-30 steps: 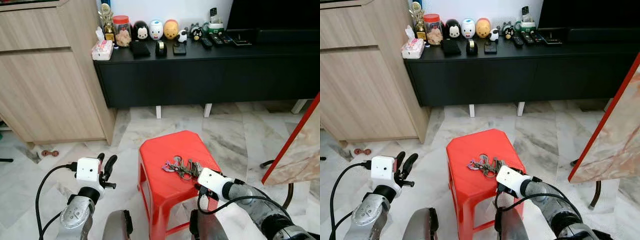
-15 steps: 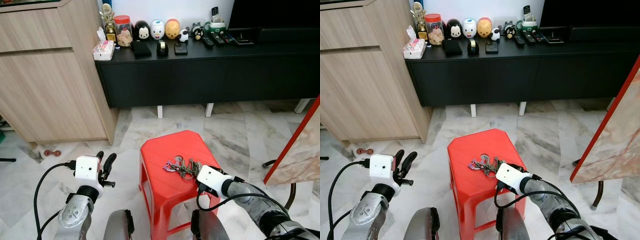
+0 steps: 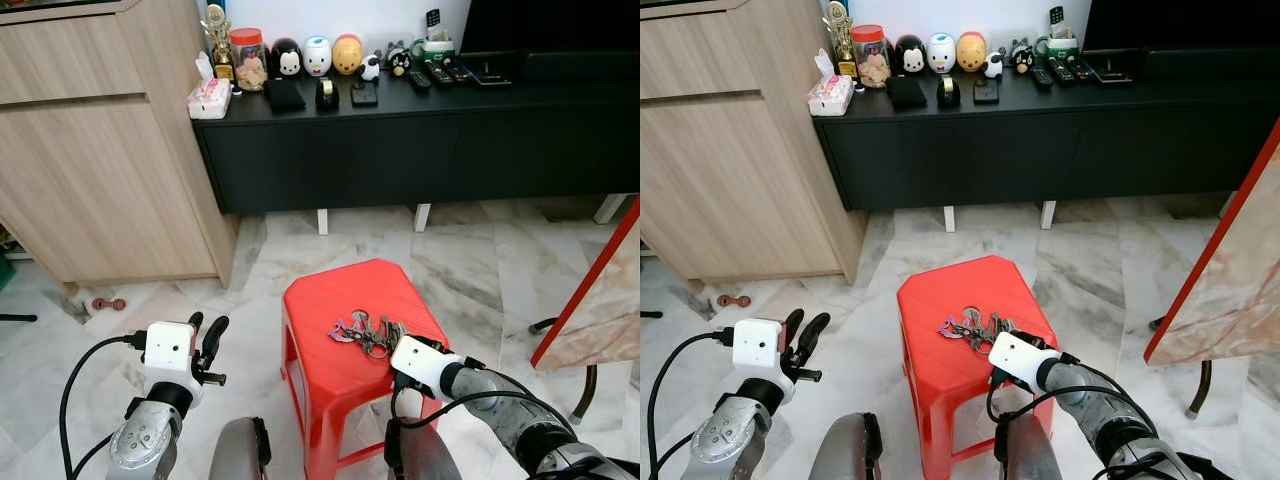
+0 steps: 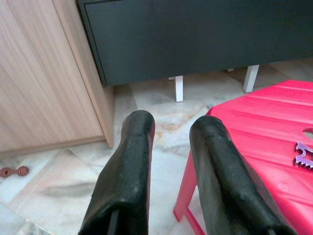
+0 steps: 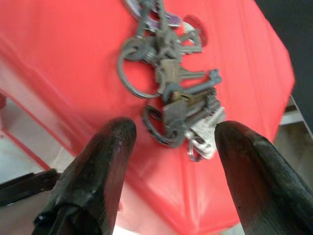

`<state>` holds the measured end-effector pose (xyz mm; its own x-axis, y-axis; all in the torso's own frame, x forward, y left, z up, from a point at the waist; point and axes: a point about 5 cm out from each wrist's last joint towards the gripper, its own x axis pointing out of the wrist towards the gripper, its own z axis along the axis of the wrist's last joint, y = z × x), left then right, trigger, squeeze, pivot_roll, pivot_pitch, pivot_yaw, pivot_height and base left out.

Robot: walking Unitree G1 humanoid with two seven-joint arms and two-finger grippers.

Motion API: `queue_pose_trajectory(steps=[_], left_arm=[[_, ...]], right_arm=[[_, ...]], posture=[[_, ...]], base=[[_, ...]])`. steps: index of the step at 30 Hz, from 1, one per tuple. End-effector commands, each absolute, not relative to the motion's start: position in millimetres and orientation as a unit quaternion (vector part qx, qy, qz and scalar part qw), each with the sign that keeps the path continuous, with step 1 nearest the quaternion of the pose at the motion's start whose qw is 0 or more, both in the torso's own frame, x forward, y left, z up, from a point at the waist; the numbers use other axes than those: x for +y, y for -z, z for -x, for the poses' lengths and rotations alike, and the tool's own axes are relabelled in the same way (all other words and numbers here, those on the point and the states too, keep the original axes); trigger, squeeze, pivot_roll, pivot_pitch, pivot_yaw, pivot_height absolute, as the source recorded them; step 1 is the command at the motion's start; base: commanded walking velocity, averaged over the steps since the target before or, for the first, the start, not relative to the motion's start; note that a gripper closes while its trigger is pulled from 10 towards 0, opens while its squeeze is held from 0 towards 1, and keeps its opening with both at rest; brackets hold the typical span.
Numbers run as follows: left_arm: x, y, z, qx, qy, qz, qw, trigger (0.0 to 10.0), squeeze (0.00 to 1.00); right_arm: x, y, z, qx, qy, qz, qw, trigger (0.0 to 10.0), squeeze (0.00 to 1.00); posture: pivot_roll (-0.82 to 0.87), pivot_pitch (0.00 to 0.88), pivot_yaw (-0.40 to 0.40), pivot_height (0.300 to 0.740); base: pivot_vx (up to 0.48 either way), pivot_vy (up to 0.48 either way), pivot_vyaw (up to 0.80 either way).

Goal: Hang keys on a hook

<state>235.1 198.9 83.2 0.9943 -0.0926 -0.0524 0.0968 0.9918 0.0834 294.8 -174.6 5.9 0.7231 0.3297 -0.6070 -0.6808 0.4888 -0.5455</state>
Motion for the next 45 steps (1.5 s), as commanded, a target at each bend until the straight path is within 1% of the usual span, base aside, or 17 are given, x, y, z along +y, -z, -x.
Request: queue_pose_trajectory(steps=[1,5,6,8,9,10,11,12,13,14,15,16,17,19,20,40,45], left_arm=[[202,-83,-234,0.031,0.046,-0.046,0.997,10.0,0.00],[203,-84,-234,0.033,0.046,-0.047,0.997,10.0,0.00],[203,-83,-234,0.034,0.046,-0.047,0.997,10.0,0.00],[203,-83,-234,0.035,0.046,-0.047,0.997,10.0,0.00],[203,-84,-234,0.035,0.046,-0.048,0.997,10.0,0.00],[203,-84,-234,0.035,0.046,-0.048,0.997,10.0,0.00],[203,-84,-234,0.035,0.046,-0.048,0.997,10.0,0.00],[203,-84,-234,0.036,0.047,-0.049,0.997,10.0,0.00],[203,-84,-234,0.036,0.047,-0.049,0.997,10.0,0.00],[203,-84,-234,0.036,0.047,-0.049,0.997,10.0,0.00],[203,-84,-234,0.037,0.047,-0.050,0.997,10.0,0.00],[203,-84,-234,0.037,0.047,-0.050,0.997,10.0,0.00],[203,-84,-234,0.038,0.047,-0.050,0.997,10.0,0.00],[204,-84,-234,0.038,0.046,-0.050,0.997,10.0,0.00],[204,-84,-234,0.038,0.046,-0.050,0.997,10.0,0.00],[204,-83,-234,0.045,0.048,-0.051,0.997,10.0,0.00],[204,-83,-235,0.045,0.048,-0.052,0.996,10.0,0.00]], right_arm=[[-179,-13,-302,0.210,-0.280,0.405,0.845,10.0,0.00],[-181,-14,-304,0.211,-0.272,0.404,0.847,10.0,0.00],[-181,-14,-303,0.212,-0.273,0.404,0.847,9.6,0.00],[-181,-14,-303,0.213,-0.273,0.404,0.847,9.6,0.00],[-181,-13,-303,0.213,-0.274,0.404,0.847,3.7,0.00],[-181,-13,-303,0.213,-0.274,0.403,0.847,2.3,0.00],[-180,-12,-302,0.215,-0.279,0.402,0.845,0.0,0.00],[-178,-10,-300,0.219,-0.289,0.402,0.841,0.9,0.00],[-178,-10,-300,0.219,-0.289,0.402,0.841,0.9,0.00],[-176,-9,-299,0.219,-0.292,0.403,0.839,3.9,0.00],[-175,-8,-298,0.219,-0.295,0.403,0.838,4.5,0.00],[-174,-7,-298,0.219,-0.295,0.401,0.839,4.3,0.00],[-174,-7,-297,0.220,-0.296,0.398,0.840,2.3,0.00],[-173,-6,-297,0.220,-0.298,0.397,0.840,2.3,0.00],[-173,-6,-297,0.220,-0.300,0.398,0.839,0.0,0.00],[-172,-4,-295,0.228,-0.306,0.385,0.841,0.0,0.00],[-170,-3,-294,0.227,-0.306,0.370,0.847,0.0,0.00]], posture=[[0.04,0.027,0.031,0.580],[0.04,0.024,0.032,0.580],[0.04,0.022,0.033,0.580],[0.04,0.022,0.033,0.580],[0.04,0.021,0.033,0.580],[0.04,0.022,0.034,0.580],[0.04,0.022,0.034,0.580],[0.04,0.022,0.035,0.580],[0.04,0.022,0.035,0.580],[0.04,0.022,0.035,0.580],[0.05,0.022,0.036,0.580],[0.05,0.022,0.036,0.580],[0.05,0.023,0.037,0.580],[0.05,0.023,0.037,0.580],[0.05,0.024,0.037,0.580],[0.05,0.024,0.039,0.580],[0.05,0.019,0.039,0.580]], base=[[0.000,0.000,0.00],[0.000,0.000,0.00],[0.000,0.000,0.00],[0.000,0.000,0.00],[0.000,0.000,0.00],[0.000,0.000,0.00],[0.000,0.000,0.00],[0.000,0.000,0.00],[0.000,0.000,0.00],[0.000,0.000,0.00],[0.000,0.000,0.00],[0.000,0.000,0.00],[0.000,0.000,0.00],[0.000,0.000,0.00],[0.000,0.000,0.00],[0.000,0.000,0.00],[0.000,0.000,0.00]])
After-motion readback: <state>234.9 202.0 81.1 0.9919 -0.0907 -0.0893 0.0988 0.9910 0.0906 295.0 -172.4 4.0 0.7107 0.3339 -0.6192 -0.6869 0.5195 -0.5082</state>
